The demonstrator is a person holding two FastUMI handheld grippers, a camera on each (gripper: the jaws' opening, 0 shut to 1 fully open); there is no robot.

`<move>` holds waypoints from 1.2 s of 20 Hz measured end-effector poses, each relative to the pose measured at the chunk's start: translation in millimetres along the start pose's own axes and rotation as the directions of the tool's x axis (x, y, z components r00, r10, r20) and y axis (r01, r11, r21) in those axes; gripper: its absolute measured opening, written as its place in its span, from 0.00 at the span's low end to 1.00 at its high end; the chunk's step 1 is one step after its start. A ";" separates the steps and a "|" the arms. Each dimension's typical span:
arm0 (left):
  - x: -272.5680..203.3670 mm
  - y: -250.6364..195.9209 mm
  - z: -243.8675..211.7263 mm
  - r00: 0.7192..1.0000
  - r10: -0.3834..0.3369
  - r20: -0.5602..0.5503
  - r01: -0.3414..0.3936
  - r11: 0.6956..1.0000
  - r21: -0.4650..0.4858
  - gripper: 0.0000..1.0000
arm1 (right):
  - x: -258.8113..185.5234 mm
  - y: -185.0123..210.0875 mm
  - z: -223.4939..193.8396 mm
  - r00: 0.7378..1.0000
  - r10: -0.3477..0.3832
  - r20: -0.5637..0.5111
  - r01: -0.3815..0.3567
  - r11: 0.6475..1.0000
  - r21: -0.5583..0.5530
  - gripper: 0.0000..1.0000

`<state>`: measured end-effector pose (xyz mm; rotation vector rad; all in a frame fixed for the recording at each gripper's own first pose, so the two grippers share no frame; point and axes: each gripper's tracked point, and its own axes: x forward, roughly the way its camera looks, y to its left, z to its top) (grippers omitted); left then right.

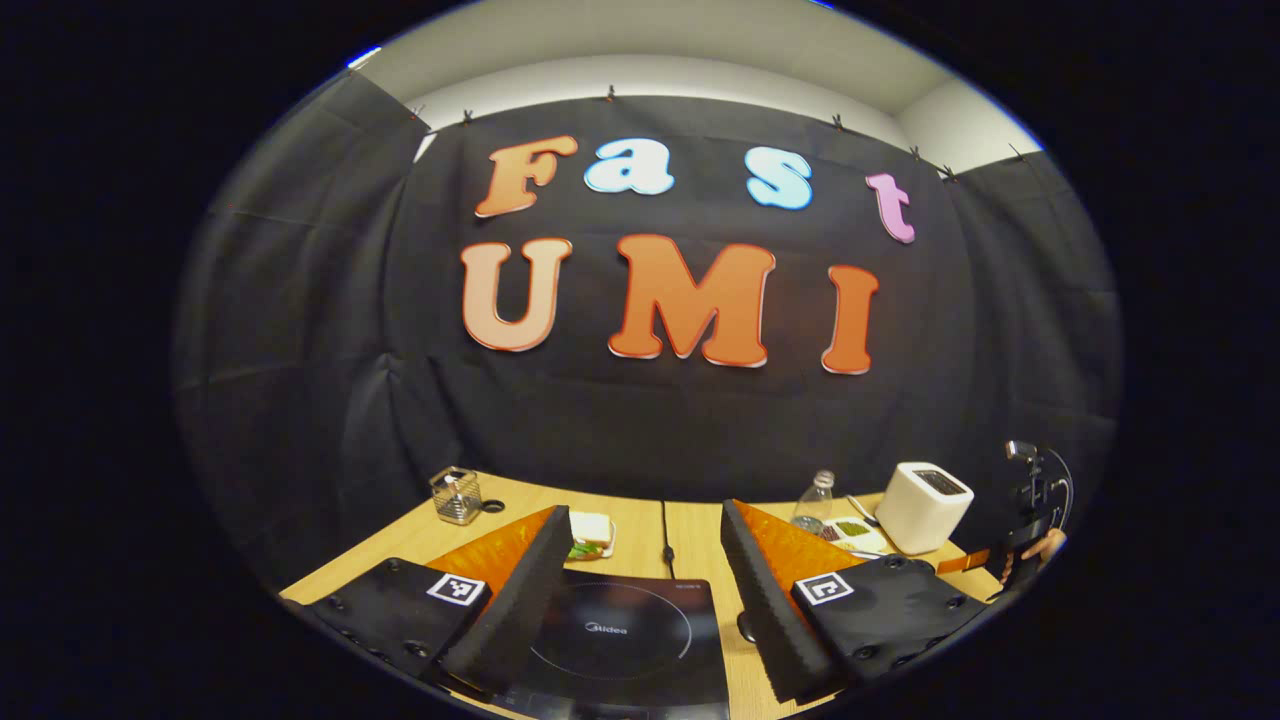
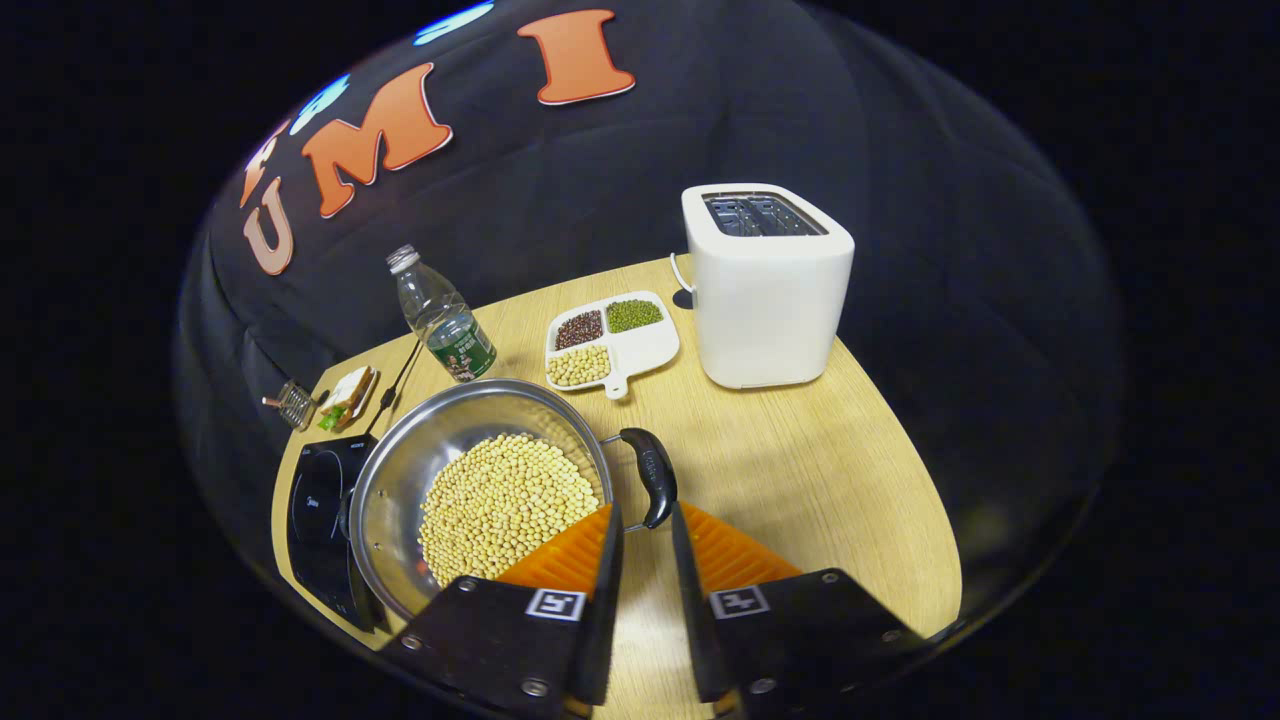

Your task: First push the handle of the pot to place it horizontally, then grasp the pot with both hands and set it on the induction cooktop.

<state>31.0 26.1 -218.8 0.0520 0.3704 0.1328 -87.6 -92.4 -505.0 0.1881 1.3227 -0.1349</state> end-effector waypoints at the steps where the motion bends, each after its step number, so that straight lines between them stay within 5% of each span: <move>1: 6.9 -10.5 -11.1 0.999 -0.025 -0.041 0.025 1.000 0.005 0.97 | -1.6 2.6 1.5 1.000 0.004 0.004 -0.004 1.000 -0.014 0.48; 7: 29.2 -83.4 -77.4 0.948 -0.171 -0.267 0.179 0.984 0.006 0.98 | 4.1 8.5 14.3 0.999 -0.019 0.037 0.021 0.998 -0.057 0.77; 12: 44.8 -113.3 -124.9 0.891 -0.217 -0.399 0.234 0.972 -0.006 0.98 | 4.5 -0.6 13.2 0.999 -0.043 0.032 0.045 0.997 -0.061 0.78; 15: 65.3 -114.3 -161.3 0.849 -0.182 -0.497 0.219 0.976 0.016 0.95 | 6.1 0.1 5.1 0.999 -0.042 0.021 0.043 0.994 -0.095 0.78; 17: 76.1 -120.6 -193.6 0.797 -0.176 -0.578 0.212 0.977 -0.006 0.98 | 8.5 -0.2 2.6 0.999 -0.045 0.018 0.047 0.993 -0.110 0.78; 18: 82.4 -126.8 -208.2 0.774 -0.186 -0.605 0.211 0.977 -0.031 0.86 | 9.4 1.0 2.1 0.999 -0.044 0.016 0.046 0.992 -0.114 0.78; 20: 92.3 -124.5 -232.6 0.738 -0.173 -0.652 0.185 0.981 -0.050 0.86 | 10.7 2.4 2.9 0.999 -0.042 0.020 0.044 0.992 -0.118 0.78; 24: 99.7 -132.0 -253.8 0.719 -0.180 -0.671 0.185 0.981 -0.065 0.84 | 17.4 0.9 0.2 0.999 -0.049 0.010 0.050 0.991 -0.124 0.78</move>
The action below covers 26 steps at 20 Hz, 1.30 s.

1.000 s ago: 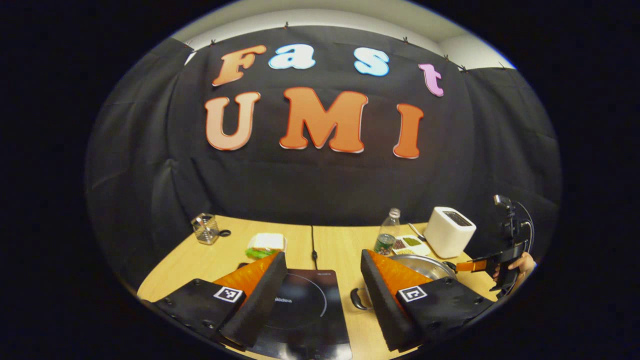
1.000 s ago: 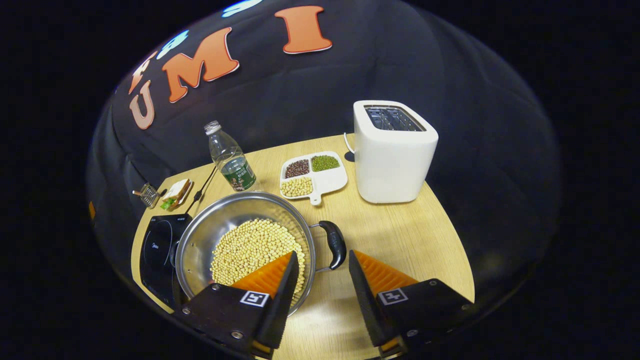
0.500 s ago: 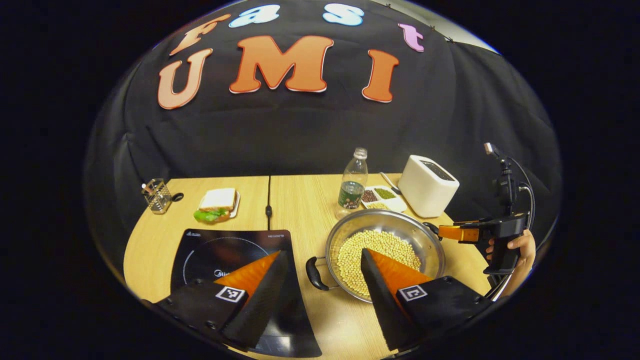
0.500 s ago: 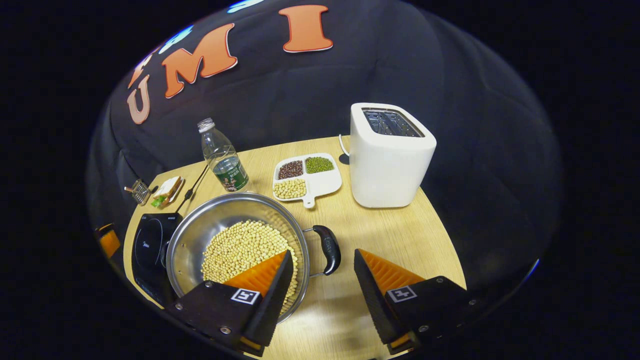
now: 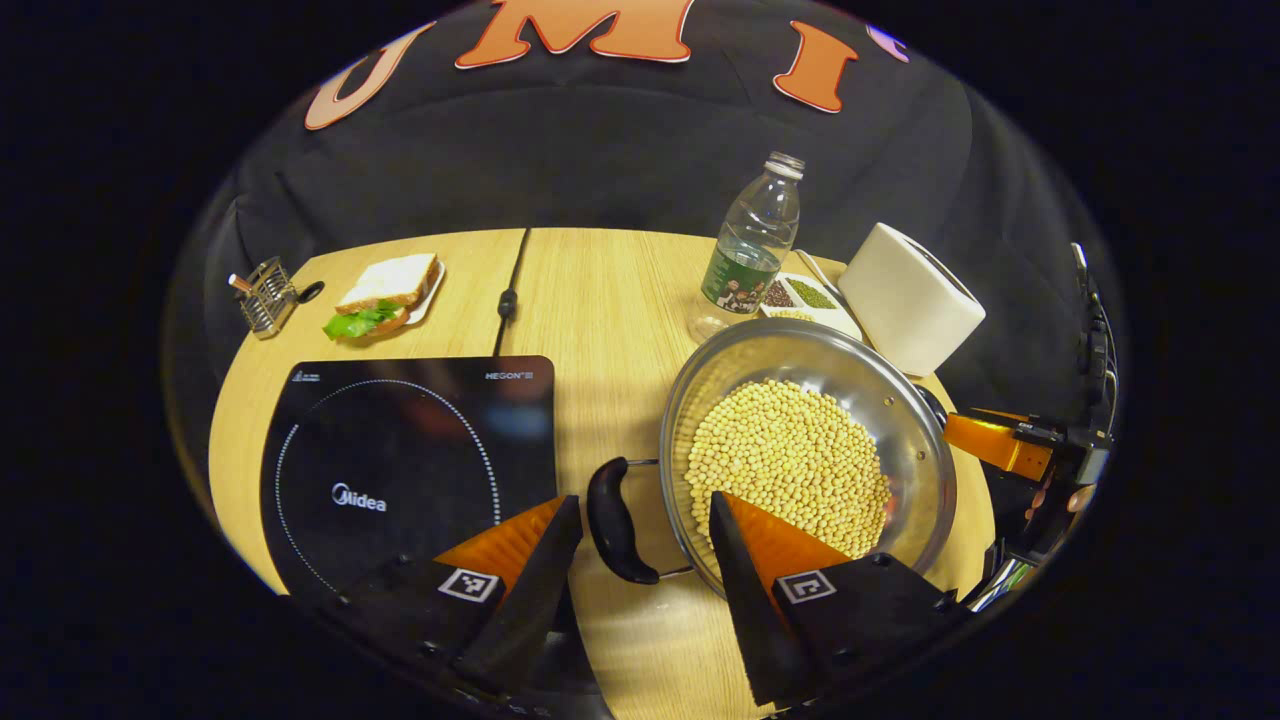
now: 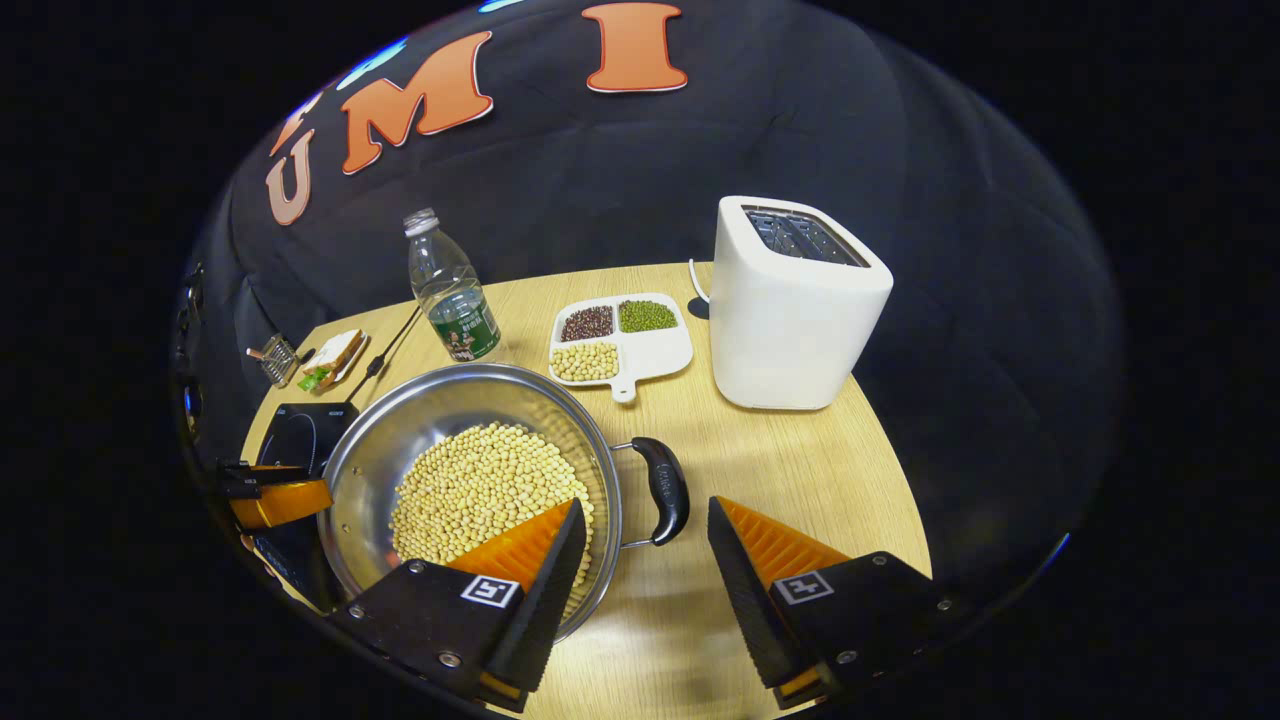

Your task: First push the handle of the pot to place it horizontally, then grasp the pot with both hands and set it on the induction cooktop.

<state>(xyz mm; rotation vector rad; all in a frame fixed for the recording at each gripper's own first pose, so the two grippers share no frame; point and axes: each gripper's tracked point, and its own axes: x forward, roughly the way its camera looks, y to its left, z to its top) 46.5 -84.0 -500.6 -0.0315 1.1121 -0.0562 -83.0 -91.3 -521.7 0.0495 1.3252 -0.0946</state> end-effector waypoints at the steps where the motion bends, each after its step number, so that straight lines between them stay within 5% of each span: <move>1: 3.1 1.0 -2.0 1.000 0.011 0.007 -0.011 1.000 0.018 0.84 | 2.9 -1.2 -0.4 1.000 -0.003 -0.002 0.003 1.000 -0.003 0.78; 12: 49.9 -11.3 6.3 0.994 0.050 0.098 -0.059 0.995 0.086 0.86 | 34.8 -15.1 -15.7 0.998 -0.049 -0.046 0.050 0.999 0.012 0.78; 20: 84.6 -9.1 4.6 0.994 0.082 0.072 -0.086 0.995 0.046 0.87 | 47.4 -13.7 -19.0 0.997 -0.051 -0.066 0.051 0.999 -0.001 0.63; 26: 85.6 -7.3 8.9 0.989 0.096 0.115 -0.097 0.995 0.005 0.77 | 44.6 -15.5 -16.1 0.997 -0.072 -0.029 0.072 0.997 -0.001 0.64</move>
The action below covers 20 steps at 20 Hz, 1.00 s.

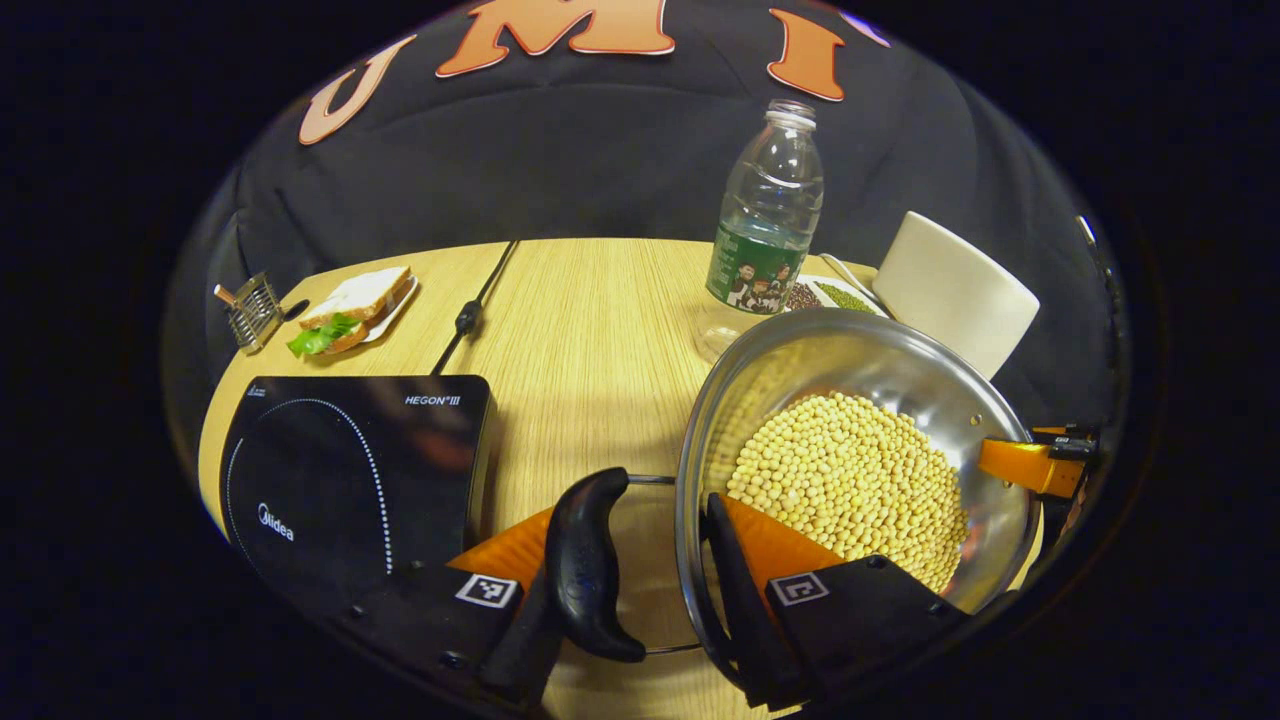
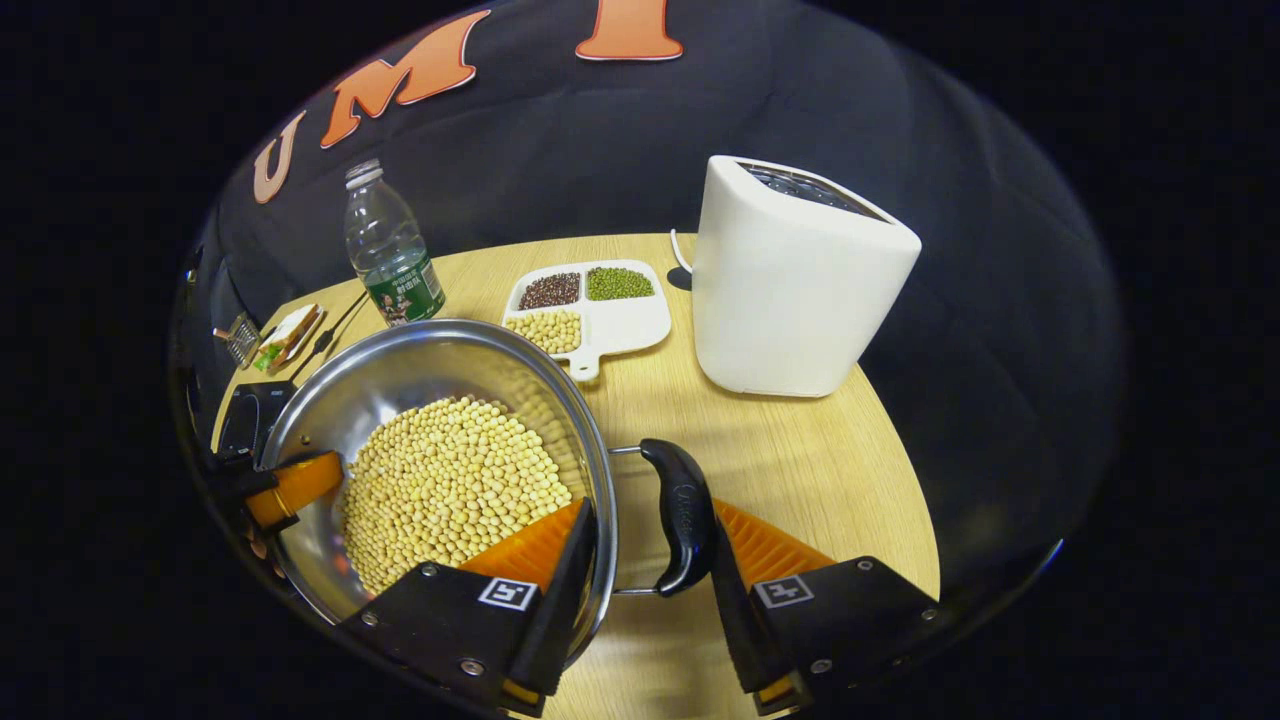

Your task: First push the handle of the pot to place it horizontally, then grasp the pot with both hands and set it on the induction cooktop.

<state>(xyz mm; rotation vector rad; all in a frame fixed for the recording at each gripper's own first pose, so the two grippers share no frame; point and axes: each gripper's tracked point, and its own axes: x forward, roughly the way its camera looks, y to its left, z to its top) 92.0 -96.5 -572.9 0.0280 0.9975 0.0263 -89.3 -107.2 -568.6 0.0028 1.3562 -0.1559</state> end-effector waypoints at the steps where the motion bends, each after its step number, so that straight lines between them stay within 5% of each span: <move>1: -2.6 0.9 0.5 1.000 0.005 0.002 -0.005 1.000 -0.006 0.77 | -0.4 1.0 -1.5 1.000 -0.001 0.005 0.001 1.000 0.001 0.63; 15: -76.0 44.2 42.0 0.988 0.044 0.150 -0.047 0.999 0.011 0.71 | -77.3 45.7 12.7 0.995 0.013 0.099 -0.013 1.000 -0.002 0.60; 20: -116.7 85.4 49.4 0.981 0.067 0.182 -0.067 0.998 -0.005 0.77 | -111.3 80.7 21.1 0.991 0.045 0.126 -0.042 0.999 -0.030 0.60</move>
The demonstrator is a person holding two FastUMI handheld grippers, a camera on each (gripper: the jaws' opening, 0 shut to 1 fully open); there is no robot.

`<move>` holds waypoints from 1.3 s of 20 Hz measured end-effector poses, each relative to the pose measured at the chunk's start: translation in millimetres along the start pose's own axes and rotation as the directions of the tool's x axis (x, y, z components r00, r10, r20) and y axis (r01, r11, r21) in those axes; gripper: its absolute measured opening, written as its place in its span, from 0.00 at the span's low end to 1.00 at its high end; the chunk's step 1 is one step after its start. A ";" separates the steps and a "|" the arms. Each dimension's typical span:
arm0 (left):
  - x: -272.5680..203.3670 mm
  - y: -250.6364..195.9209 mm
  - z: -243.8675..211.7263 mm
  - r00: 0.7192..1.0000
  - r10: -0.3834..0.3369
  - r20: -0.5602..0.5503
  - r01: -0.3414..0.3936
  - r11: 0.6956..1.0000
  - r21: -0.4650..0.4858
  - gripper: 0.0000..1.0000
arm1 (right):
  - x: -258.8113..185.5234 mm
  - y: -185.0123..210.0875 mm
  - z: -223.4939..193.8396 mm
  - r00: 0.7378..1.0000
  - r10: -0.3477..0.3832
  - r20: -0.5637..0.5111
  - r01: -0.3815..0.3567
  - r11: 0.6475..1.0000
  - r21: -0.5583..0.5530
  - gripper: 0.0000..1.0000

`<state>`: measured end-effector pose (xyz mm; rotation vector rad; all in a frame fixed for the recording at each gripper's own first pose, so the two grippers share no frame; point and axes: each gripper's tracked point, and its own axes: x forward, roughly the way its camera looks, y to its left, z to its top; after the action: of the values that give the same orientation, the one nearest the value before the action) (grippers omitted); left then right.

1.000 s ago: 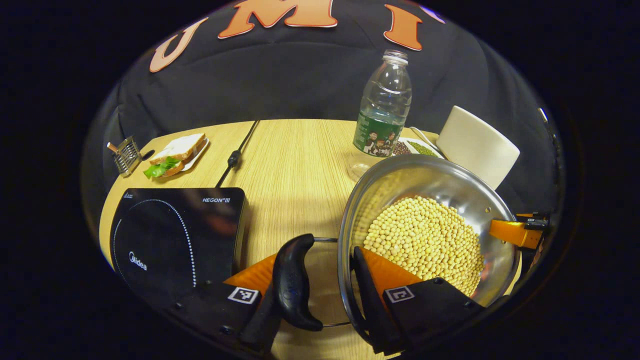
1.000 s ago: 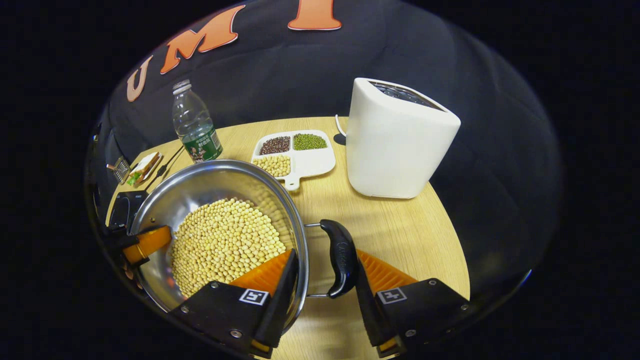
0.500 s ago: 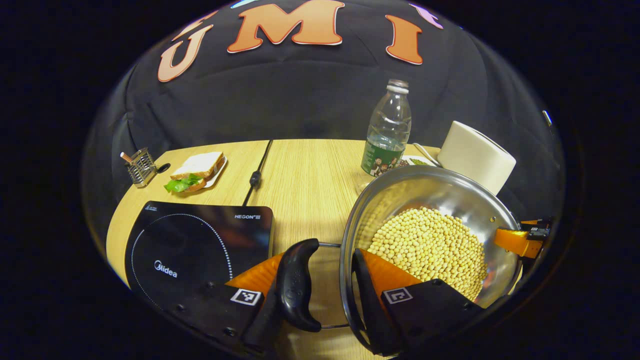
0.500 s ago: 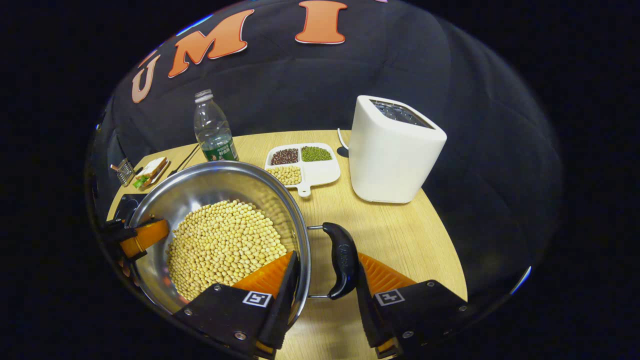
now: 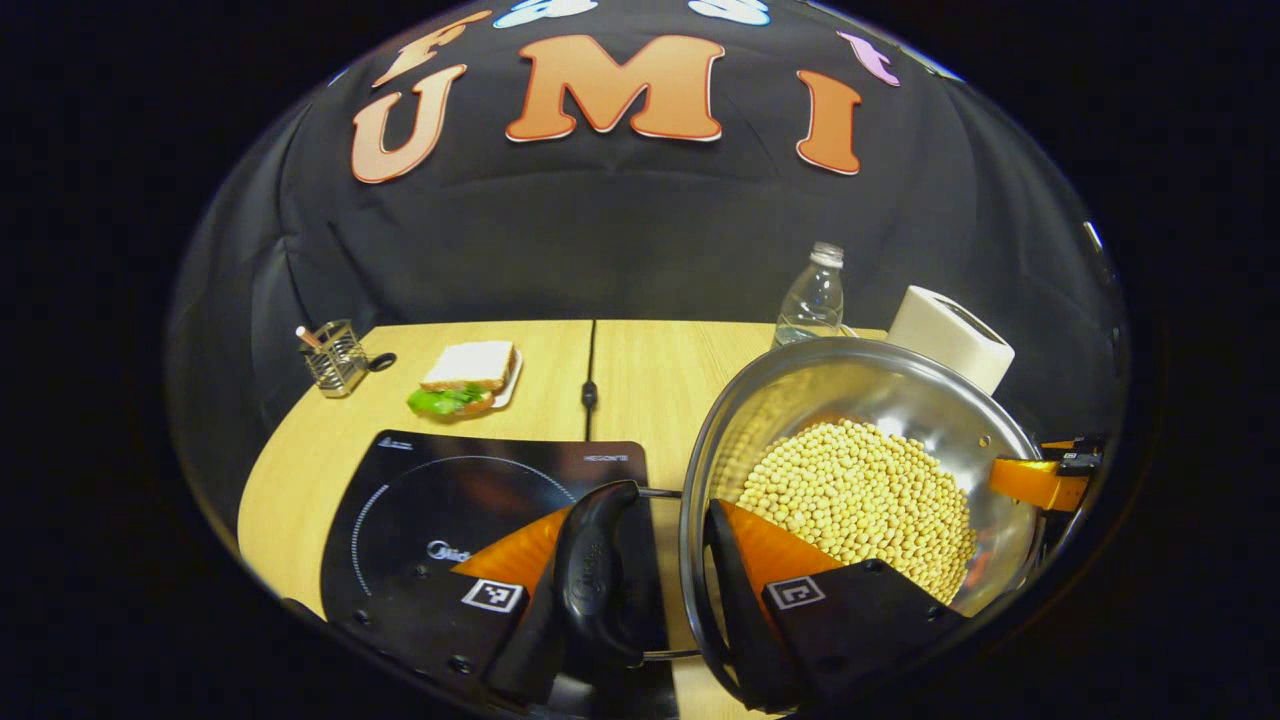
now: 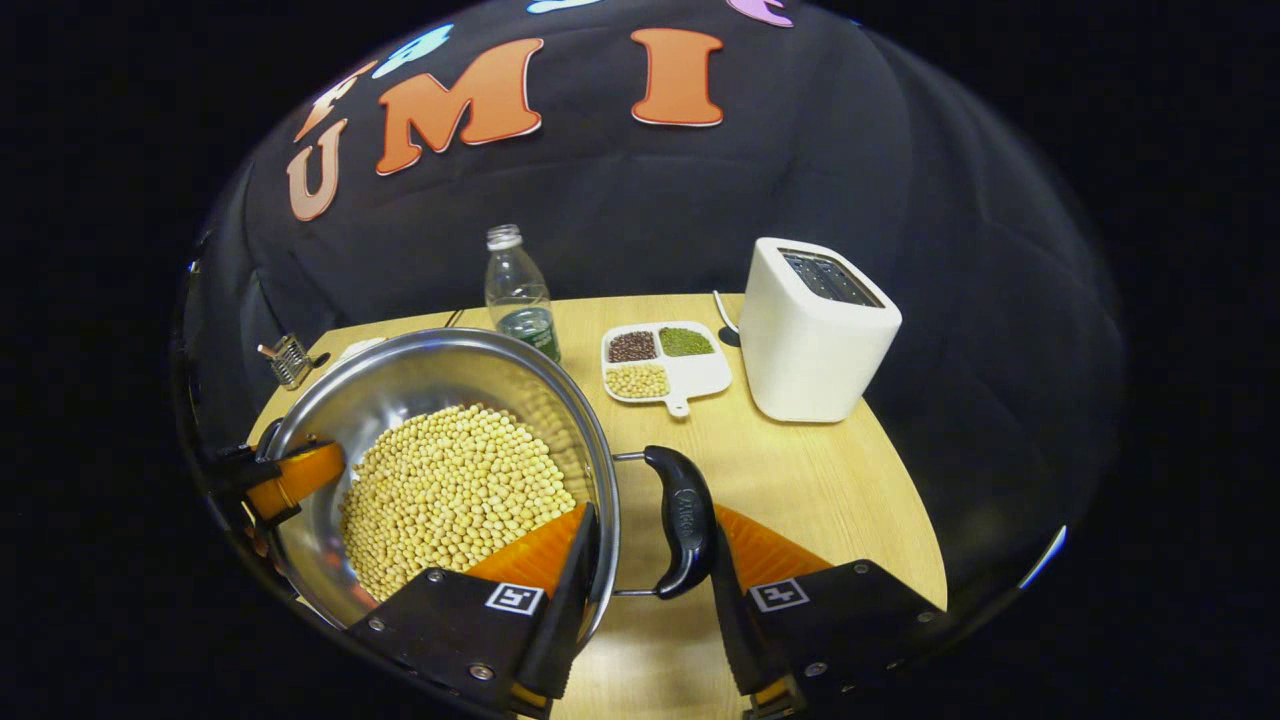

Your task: First push the handle of the pot to place it horizontally, then grasp the pot with both hands and set it on the induction cooktop.

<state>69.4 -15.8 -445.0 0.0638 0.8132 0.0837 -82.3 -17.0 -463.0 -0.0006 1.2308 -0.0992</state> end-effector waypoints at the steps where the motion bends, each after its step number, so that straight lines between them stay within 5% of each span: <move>1: -5.6 7.4 3.0 1.000 0.004 0.006 -0.004 1.000 -0.005 0.71 | -4.4 7.4 2.5 1.000 0.005 0.005 -0.005 1.000 -0.005 0.60; 13: -75.8 104.5 32.3 0.990 0.107 0.088 -0.104 0.994 -0.042 0.74 | -43.4 109.3 23.8 0.993 0.099 0.059 -0.096 0.994 -0.053 0.61; 24: -81.3 198.3 38.4 0.976 0.189 0.106 -0.182 0.980 -0.076 0.74 | -31.0 200.7 42.8 0.981 0.178 0.071 -0.169 0.978 -0.119 0.55; 26: -76.3 211.8 29.5 0.976 0.195 0.094 -0.186 0.978 -0.096 0.74 | -24.0 214.7 39.7 0.982 0.176 0.061 -0.166 0.976 -0.144 0.61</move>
<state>28.0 186.6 -350.8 0.0633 0.6983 0.2946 -36.7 196.5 -438.8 -0.0187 1.1570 0.1354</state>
